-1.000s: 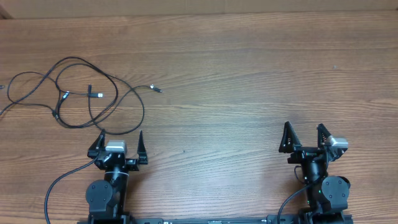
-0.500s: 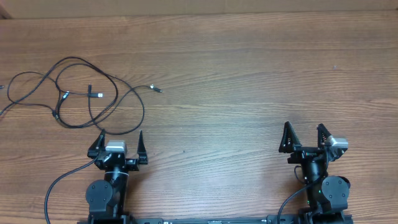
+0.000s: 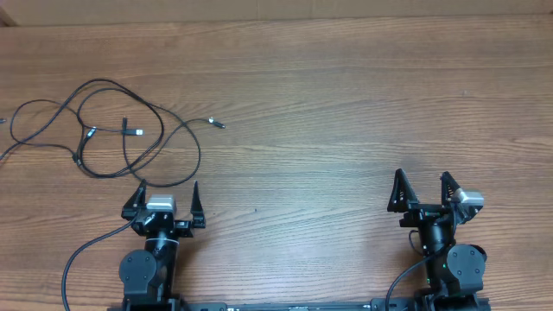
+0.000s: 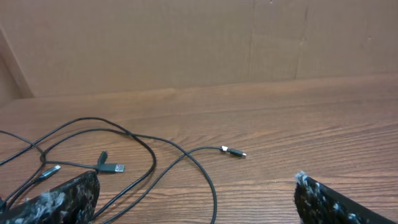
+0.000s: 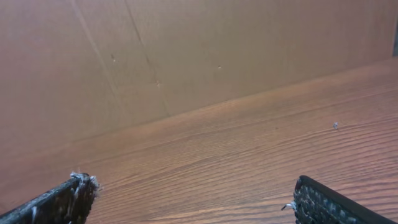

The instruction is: Untangle cables

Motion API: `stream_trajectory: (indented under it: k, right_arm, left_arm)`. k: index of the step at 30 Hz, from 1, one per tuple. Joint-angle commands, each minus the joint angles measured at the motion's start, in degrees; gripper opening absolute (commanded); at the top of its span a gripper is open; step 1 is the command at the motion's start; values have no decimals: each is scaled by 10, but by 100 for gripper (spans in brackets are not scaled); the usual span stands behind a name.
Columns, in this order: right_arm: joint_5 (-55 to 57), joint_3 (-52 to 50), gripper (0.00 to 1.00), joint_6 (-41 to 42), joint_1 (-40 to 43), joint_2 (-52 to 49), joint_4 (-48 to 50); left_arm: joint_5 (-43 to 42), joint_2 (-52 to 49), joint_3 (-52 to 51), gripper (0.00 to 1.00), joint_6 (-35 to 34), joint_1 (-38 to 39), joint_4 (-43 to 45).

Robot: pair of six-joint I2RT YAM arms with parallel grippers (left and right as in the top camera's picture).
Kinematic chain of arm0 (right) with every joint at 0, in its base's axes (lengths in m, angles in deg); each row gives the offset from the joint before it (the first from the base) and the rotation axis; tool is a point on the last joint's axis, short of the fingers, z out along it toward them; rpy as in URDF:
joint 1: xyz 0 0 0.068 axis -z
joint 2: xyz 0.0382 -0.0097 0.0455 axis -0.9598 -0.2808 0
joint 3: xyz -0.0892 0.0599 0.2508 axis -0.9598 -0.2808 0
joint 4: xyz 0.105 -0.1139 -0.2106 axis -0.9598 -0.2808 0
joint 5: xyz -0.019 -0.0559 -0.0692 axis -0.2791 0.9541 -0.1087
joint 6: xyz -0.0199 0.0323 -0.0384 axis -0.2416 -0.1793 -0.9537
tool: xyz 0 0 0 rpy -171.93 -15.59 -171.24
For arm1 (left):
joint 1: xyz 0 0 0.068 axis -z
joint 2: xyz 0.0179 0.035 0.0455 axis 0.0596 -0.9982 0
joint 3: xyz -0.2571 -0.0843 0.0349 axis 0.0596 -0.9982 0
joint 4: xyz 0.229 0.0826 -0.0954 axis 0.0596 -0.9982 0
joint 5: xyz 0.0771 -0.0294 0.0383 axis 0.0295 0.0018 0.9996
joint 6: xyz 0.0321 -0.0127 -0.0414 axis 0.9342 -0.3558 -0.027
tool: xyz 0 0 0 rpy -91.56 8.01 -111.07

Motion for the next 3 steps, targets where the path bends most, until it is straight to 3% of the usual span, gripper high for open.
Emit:
stream_trajectory:
  k: [1, 3]
  right_arm:
    - [-3, -6, 100, 2, 2, 5, 2]
    - [-3, -6, 100, 2, 2, 5, 2]
  left_arm:
    - [6, 5, -3, 100, 5, 4, -1]
    - [6, 5, -3, 99, 5, 4, -1]
